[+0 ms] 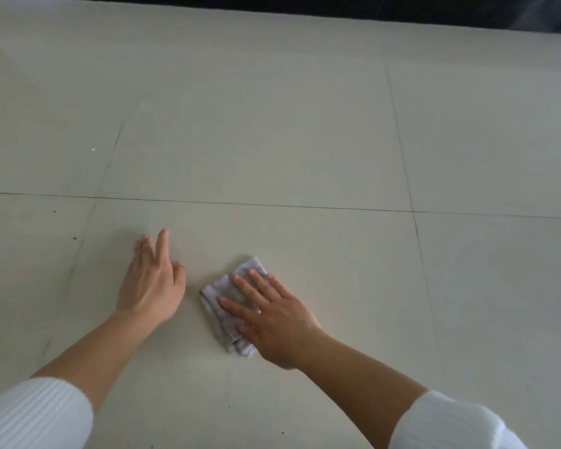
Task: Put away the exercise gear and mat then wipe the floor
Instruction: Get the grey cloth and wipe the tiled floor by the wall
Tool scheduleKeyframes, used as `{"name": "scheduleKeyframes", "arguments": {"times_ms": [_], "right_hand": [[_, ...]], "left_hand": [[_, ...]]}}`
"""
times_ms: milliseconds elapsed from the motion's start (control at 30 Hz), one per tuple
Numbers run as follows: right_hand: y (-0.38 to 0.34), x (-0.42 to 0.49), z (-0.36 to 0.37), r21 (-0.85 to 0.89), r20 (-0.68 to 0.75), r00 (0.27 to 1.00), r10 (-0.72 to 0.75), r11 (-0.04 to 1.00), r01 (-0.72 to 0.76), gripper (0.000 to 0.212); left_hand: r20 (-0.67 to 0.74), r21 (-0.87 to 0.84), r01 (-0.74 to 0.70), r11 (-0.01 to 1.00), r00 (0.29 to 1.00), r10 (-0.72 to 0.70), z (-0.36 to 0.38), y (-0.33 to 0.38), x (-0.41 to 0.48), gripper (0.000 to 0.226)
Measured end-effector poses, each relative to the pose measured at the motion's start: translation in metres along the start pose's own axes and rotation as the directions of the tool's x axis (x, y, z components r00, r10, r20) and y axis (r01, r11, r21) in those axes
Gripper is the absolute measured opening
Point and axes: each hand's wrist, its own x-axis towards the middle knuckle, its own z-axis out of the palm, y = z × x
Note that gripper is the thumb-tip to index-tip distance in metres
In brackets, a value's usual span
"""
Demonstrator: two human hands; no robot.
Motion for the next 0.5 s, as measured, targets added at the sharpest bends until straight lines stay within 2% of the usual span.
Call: {"name": "scheduleKeyframes", "arguments": {"times_ms": [67,133,200,267,333,400,433,467,500], "right_hand": [[0.027,-0.024,0.005,0.027,-0.031,0.982,0.188,0.982,-0.187,0.059],[0.063,-0.056,0.006,0.077,-0.034,0.898,0.439,0.897,-0.435,0.063],[0.1,-0.092,0.006,0.139,-0.005,0.741,0.671,0.734,-0.664,0.06],[0.128,-0.126,0.007,0.193,0.061,0.548,0.834,0.529,-0.827,0.059],[0.142,-0.15,0.01,0.246,0.144,0.347,0.927,0.306,-0.92,0.061],[0.142,-0.153,0.012,0.315,0.198,0.213,0.957,0.144,-0.938,0.062],[0.137,-0.148,0.012,0.342,0.202,0.194,0.96,0.116,-0.932,0.062],[0.128,-0.141,0.011,0.361,0.191,0.203,0.96,0.124,-0.924,0.061],[0.116,-0.133,0.01,0.372,0.178,0.245,0.953,0.165,-0.913,0.062]], "left_hand": [[-0.009,0.0,-0.056,0.998,0.998,0.056,0.005,0.01,-0.007,0.064],[-0.012,-0.016,-0.105,0.994,0.994,0.105,0.014,0.023,-0.015,0.06],[-0.015,-0.041,-0.131,0.991,0.991,0.13,0.023,0.039,-0.024,0.061],[-0.012,-0.04,-0.159,0.987,0.987,0.158,0.031,0.05,-0.031,0.07],[0.013,-0.024,-0.183,0.983,0.983,0.183,0.036,0.054,-0.036,0.072],[0.042,-0.001,-0.199,0.98,0.979,0.199,0.037,0.055,-0.04,0.072],[0.052,0.008,-0.203,0.979,0.978,0.202,0.037,0.054,-0.041,0.071],[0.057,0.017,-0.205,0.979,0.977,0.204,0.037,0.054,-0.043,0.072],[0.063,0.021,-0.203,0.979,0.978,0.201,0.036,0.054,-0.043,0.072]]}}
